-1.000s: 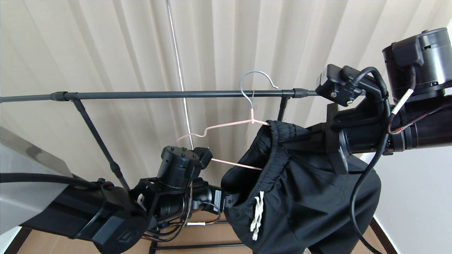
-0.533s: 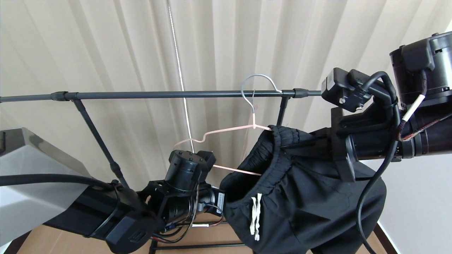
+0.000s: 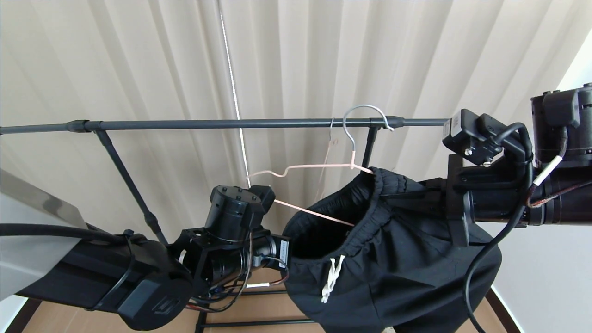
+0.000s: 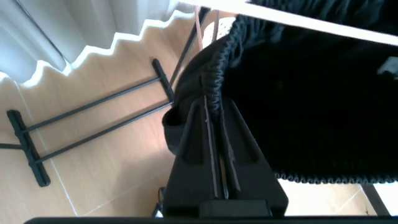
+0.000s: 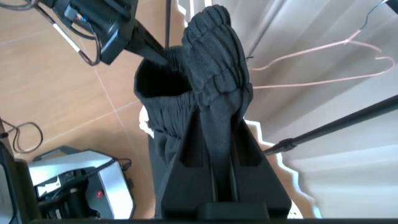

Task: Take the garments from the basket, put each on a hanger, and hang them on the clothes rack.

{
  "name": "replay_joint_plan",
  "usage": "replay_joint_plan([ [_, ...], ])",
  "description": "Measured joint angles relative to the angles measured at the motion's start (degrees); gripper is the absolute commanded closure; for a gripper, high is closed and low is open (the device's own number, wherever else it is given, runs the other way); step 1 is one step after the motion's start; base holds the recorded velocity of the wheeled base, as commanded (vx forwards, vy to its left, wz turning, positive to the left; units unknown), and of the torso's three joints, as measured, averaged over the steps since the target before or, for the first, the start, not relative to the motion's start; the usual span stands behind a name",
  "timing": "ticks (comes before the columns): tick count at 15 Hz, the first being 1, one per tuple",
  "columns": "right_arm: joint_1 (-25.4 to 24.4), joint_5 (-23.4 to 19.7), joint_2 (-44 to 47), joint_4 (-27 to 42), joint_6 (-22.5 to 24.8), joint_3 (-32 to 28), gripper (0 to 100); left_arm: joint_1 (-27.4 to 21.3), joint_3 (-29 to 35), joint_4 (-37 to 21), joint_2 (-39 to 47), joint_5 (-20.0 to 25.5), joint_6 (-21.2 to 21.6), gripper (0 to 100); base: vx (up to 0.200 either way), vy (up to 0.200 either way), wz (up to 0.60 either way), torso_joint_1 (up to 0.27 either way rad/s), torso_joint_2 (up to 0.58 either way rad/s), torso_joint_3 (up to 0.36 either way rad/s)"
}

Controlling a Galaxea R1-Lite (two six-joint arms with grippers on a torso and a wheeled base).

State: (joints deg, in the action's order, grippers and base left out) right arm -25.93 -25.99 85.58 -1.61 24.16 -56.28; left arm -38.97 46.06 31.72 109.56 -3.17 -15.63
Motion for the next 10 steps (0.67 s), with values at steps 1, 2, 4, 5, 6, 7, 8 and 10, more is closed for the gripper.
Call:
replay_joint_plan([
  [1, 0.7, -0.8, -0.4, -3.6, -0.6, 3.1, 100, 0.3, 0.2, 0.0, -0.3, 0.0, 0.0, 100, 0.0, 0.0, 0.0, 0.0, 0.0, 0.0],
  [2, 1.4, -1.2, -0.7, -7.3, -1.5, 6.3, 100, 0.7, 0.4, 0.0, -0.5, 0.0, 0.2, 100, 0.0, 0.0, 0.0, 0.0, 0.0, 0.0],
  [4, 2.1, -2.1, -1.4, -18.0, -3.9, 12.9, 100, 1.3, 1.1, 0.0, -0.8, 0.0, 0.4, 100, 0.0, 0.0, 0.0, 0.0, 0.0, 0.0],
  [5, 2.5, -2.5, -1.5, -22.4, -4.8, 15.5, 100, 1.5, 1.3, 0.0, -1.0, 0.0, 0.4, 100, 0.0, 0.0, 0.0, 0.0, 0.0, 0.0],
  [6, 2.8, -2.6, -1.6, -23.3, -5.1, 17.0, 100, 1.7, 1.7, 0.0, -1.2, 0.0, 0.5, 100, 0.0, 0.0, 0.0, 0.0, 0.0, 0.0],
  [7, 3.0, -2.6, -1.7, -23.5, -5.2, 18.0, 100, 2.0, 1.8, 0.1, -1.4, -0.1, 0.6, 100, 0.0, 0.0, 0.0, 0.0, 0.0, 0.0],
  [8, 3.0, -2.5, -1.8, -23.8, -5.2, 18.7, 100, 2.4, 2.0, 0.0, -1.7, -0.4, 0.9, 100, 0.0, 0.0, 0.0, 0.0, 0.0, 0.0],
  [10, 3.4, -2.4, -1.9, -23.9, -5.0, 19.3, 100, 3.3, 2.1, -0.1, -2.4, -0.7, 1.5, 100, 0.0, 0.0, 0.0, 0.0, 0.0, 0.0],
])
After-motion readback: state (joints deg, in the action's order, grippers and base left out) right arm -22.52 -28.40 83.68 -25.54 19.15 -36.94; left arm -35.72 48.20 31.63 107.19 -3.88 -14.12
